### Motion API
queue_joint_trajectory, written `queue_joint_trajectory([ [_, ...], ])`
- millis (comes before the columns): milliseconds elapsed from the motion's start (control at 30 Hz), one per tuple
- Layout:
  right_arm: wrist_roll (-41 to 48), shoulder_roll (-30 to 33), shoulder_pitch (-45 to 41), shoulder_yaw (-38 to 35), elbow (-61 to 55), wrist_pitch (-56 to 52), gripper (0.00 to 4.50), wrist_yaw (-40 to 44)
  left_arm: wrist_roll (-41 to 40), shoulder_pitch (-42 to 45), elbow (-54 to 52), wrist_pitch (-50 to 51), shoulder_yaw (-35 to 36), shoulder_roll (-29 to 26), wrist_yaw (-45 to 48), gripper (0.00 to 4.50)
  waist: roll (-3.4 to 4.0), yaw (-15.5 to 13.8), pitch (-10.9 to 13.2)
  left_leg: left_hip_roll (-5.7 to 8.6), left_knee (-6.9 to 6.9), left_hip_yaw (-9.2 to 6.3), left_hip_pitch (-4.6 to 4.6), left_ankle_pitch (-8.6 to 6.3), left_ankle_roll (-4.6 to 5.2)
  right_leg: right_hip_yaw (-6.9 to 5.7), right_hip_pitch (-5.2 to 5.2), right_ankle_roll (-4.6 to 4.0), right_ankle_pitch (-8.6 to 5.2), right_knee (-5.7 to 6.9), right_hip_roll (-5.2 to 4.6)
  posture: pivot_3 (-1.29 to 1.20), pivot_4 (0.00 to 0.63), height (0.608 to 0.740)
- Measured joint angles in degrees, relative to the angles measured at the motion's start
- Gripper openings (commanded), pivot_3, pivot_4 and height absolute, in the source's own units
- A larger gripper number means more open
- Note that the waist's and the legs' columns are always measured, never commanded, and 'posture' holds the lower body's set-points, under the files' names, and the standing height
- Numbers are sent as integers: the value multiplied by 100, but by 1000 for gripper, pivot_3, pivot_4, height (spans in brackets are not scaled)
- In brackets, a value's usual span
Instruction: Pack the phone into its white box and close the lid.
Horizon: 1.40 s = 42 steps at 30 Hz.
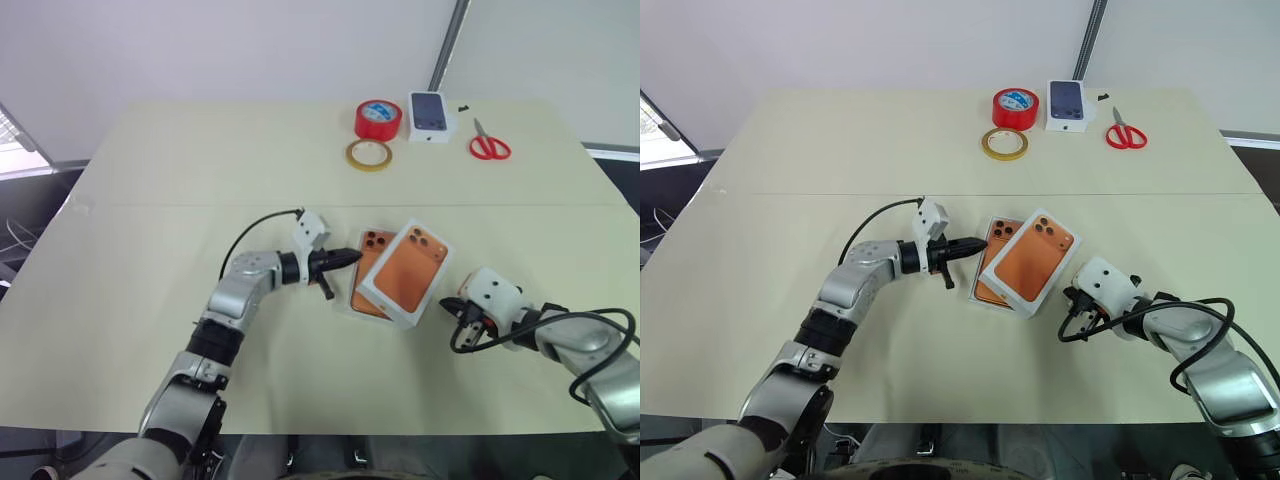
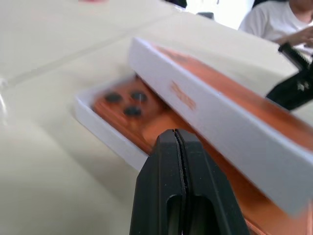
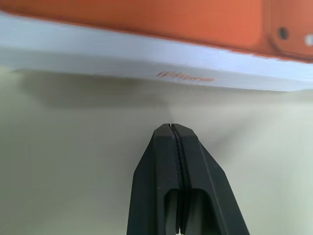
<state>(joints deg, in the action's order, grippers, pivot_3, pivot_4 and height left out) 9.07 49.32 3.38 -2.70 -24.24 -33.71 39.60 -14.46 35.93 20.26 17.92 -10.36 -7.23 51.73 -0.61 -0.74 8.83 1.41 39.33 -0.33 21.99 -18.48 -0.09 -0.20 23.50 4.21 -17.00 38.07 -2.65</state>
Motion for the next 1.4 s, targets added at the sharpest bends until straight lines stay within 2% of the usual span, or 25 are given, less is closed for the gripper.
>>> queue_joint_trajectory([
  [167, -209, -119, -214, 81, 210, 34, 14, -205, 28, 98, 345, -180, -13, 295, -30, 0, 0, -1, 0, 1, 0, 0, 0, 0, -1, 0, 0, 0, 0, 0, 0, 0, 150, 740],
  [500, -264, -337, -428, 74, 322, 3, 14, -336, 176, 214, 872, -482, -123, 507, 16, 0, 0, 1, 0, 1, 0, 0, 0, 1, -1, 0, 0, 0, 0, 0, 1, 0, 150, 740],
  [1400, -32, -561, -816, 10, 46, -616, 14, -252, 261, 136, 638, -360, -91, 387, 53, 0, 1, 11, 0, 0, 0, 0, -1, 1, -1, 0, 1, 0, 0, 2, 1, 0, 150, 740],
])
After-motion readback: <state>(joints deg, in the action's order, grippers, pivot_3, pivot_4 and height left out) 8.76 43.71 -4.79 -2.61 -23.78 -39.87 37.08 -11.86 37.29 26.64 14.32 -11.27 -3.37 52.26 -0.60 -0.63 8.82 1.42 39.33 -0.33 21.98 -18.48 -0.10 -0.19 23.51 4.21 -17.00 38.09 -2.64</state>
